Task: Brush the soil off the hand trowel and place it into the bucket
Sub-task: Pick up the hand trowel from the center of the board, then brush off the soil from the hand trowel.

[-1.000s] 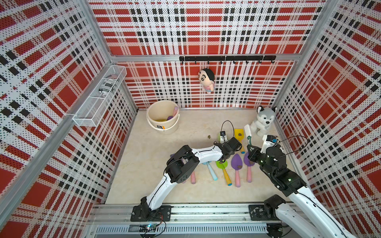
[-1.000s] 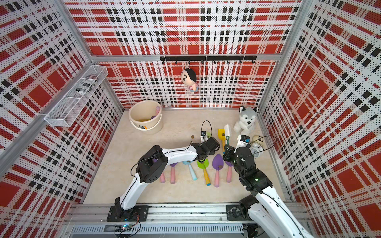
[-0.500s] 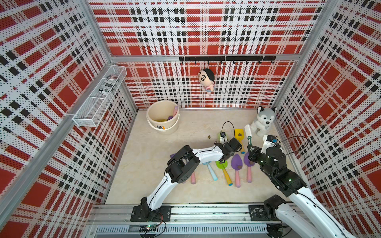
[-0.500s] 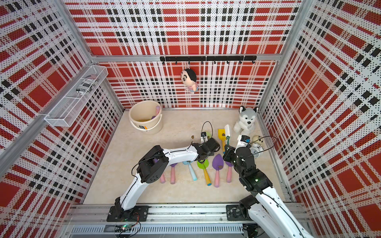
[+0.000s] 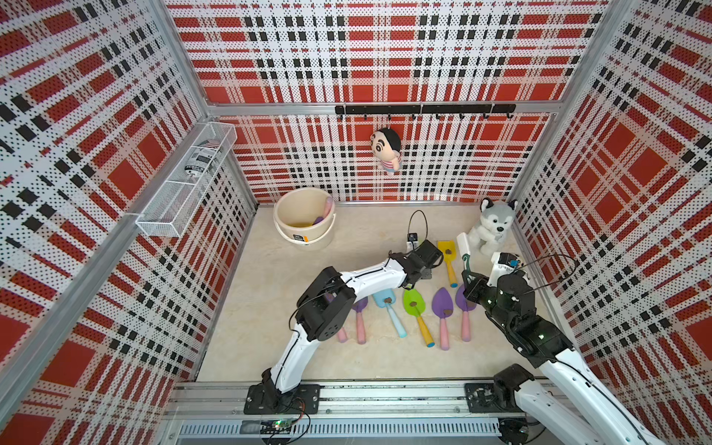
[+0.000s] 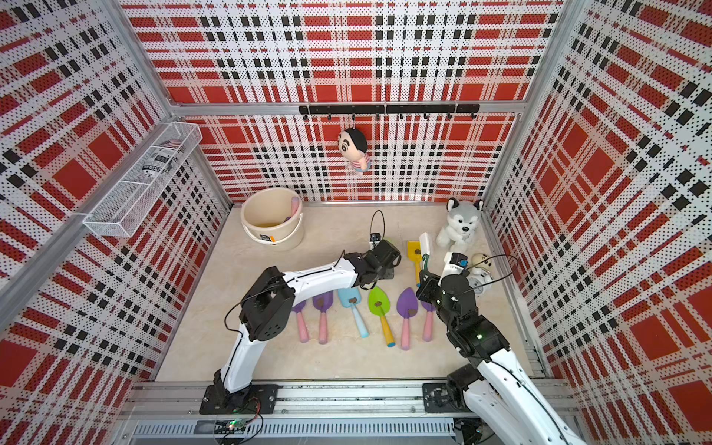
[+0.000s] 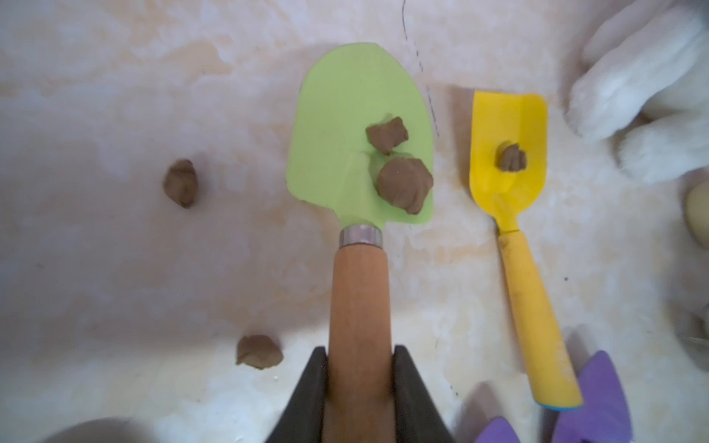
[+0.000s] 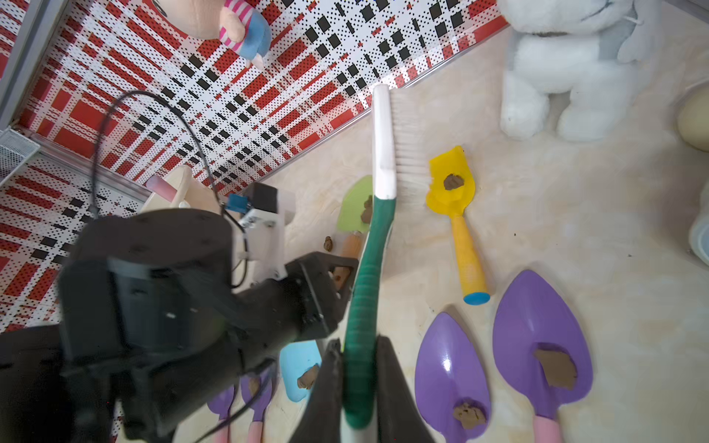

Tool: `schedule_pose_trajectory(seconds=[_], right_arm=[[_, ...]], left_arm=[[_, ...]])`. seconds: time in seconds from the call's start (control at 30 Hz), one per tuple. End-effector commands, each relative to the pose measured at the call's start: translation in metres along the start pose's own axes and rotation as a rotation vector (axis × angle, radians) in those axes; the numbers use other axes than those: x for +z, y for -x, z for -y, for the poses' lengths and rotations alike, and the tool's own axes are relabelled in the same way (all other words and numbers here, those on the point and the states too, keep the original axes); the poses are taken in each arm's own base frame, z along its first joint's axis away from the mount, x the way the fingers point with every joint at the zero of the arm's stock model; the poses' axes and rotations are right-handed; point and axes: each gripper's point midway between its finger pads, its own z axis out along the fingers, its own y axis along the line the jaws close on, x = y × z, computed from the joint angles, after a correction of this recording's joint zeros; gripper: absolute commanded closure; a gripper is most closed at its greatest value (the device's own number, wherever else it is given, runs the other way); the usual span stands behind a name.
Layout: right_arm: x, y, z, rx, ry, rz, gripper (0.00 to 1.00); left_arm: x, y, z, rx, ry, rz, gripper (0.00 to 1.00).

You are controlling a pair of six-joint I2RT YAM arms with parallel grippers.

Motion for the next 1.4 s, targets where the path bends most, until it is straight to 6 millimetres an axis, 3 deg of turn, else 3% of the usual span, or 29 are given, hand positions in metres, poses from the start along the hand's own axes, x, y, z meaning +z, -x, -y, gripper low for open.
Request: schedule_pose_trajectory(seconds=[0.0,0.23,0.37,0.57,0.8,1.0,1.2,1.37], right_arm=[[0.003,0.005,-0.008,0.011,0.038,0.021,1.00],[0.012,-0.001,-0.033,-0.013,0.161,-0.027,1.00],[0.014,-0.008,-0.052,-0.046,0.274,-0.059,1.00],[0.004,-0.023,-0.104,-0.105,0.583,-0.151,1.00],[0.006,-0.048,-0.144,-0.049,0.834,-0.320,1.00],[0.040,-0.075,-0.137,0.003,0.763,-0.447,1.00],[0.063,-0.098,-0.117,0.032,0.668,-0.502,1.00],[0.074,-0.105,-0.095,0.045,0.558,-0.489,1.00]], left_arm=[[-0.043,0.039,-0.006,0.037,-0.066,0.035,1.00],[-0.088,0.066,-0.061,0.074,-0.088,0.035,1.00],[-0.099,0.055,-0.093,0.113,-0.104,-0.006,1.00],[-0.116,0.031,-0.128,0.218,-0.085,-0.022,1.00],[-0.126,0.006,-0.128,0.348,-0.134,-0.047,1.00],[-0.133,-0.003,-0.106,0.460,-0.120,-0.020,1.00],[-0.131,0.001,-0.107,0.436,-0.120,-0.011,1.00],[-0.133,0.007,-0.110,0.402,-0.142,-0.008,1.00]])
